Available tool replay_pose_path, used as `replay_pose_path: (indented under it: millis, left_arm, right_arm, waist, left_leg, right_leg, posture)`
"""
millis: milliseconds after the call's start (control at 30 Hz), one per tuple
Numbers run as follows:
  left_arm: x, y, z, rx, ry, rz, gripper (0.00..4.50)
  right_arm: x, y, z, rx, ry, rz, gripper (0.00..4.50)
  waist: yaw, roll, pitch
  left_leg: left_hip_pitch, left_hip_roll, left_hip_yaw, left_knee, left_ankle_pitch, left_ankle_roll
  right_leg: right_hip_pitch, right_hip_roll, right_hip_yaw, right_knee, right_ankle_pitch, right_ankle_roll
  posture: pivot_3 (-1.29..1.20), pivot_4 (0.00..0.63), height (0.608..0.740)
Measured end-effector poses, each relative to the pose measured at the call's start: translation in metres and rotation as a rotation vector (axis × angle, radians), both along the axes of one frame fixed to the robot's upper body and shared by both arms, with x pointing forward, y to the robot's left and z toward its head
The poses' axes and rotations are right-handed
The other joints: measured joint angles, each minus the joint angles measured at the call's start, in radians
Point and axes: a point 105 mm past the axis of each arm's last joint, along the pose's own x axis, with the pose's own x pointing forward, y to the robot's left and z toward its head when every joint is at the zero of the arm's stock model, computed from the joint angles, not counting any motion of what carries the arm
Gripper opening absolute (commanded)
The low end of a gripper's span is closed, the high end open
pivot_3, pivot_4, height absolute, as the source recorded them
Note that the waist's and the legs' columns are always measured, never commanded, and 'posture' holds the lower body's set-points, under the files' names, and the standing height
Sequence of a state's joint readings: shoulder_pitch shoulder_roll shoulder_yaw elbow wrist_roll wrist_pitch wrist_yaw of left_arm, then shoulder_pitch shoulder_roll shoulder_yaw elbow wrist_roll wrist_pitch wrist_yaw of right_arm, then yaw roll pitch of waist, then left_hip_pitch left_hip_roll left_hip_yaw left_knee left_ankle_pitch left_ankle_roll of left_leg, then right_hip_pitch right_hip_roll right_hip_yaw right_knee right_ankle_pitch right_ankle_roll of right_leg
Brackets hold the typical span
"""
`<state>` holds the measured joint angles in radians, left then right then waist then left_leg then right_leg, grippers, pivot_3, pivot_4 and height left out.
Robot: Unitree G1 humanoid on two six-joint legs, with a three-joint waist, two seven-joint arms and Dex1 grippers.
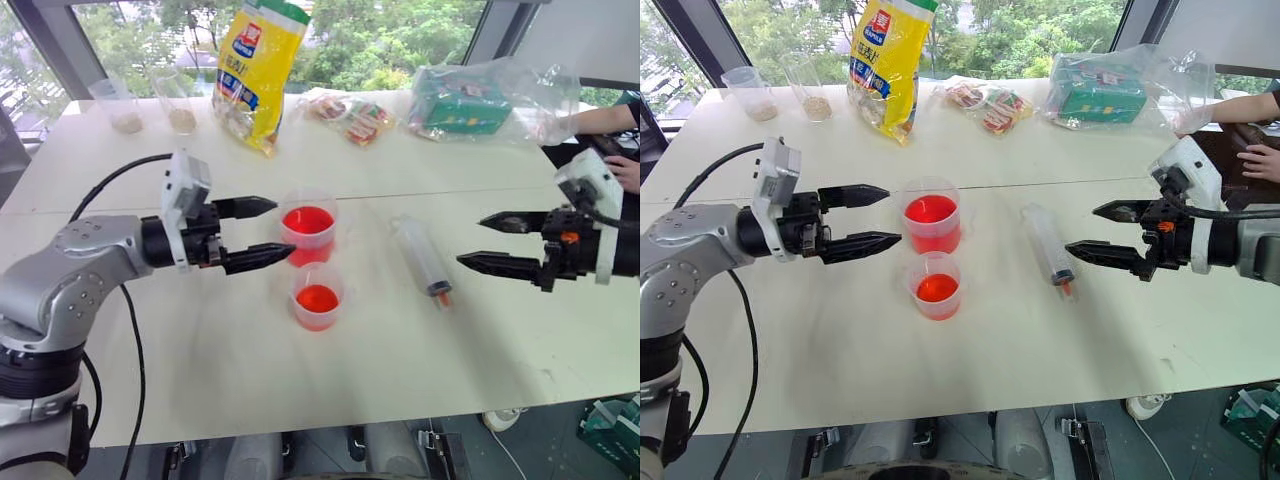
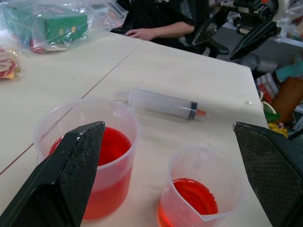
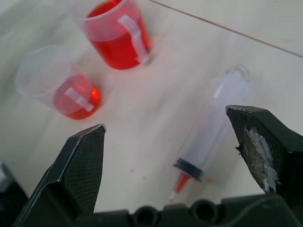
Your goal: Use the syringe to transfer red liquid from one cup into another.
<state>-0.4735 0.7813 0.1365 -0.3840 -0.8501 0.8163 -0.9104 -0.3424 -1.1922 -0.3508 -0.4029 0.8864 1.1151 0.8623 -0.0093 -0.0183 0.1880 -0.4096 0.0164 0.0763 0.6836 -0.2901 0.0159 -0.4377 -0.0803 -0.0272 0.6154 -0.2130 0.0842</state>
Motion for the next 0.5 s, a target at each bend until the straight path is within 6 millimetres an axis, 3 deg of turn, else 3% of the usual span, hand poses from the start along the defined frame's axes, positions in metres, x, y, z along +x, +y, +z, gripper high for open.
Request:
replay_pose_path:
  millis: [267,500]
  left_arm:
    - [0.003,0.000,0.000,0.003,0.004,-0.004,4.50]
    - [0.006,-0.005,0.000,-0.005,-0.015,-0.009,4.50]
  right_arm:
    - [0.024,0.009,-0.010,-0.011,0.101,-0.092,4.43]
    - [0.058,0.015,-0.045,-0.120,0.235,-0.197,4.43]
  waist:
    - [-0.003,0.000,0.000]
    - [-0.002,0.000,0.000]
  left_leg:
    - [0.000,0.000,0.000,0.000,0.000,0.000]
    - [0.000,0.000,0.000,0.000,0.000,0.000]
  right_leg:
    - [0.000,0.000,0.001,0.001,0.000,0.000]
    - [0.000,0.000,0.001,0.001,0.000,0.000]
  posture:
    - [0.00,0.150,0.740]
    - [0.00,0.150,0.740]
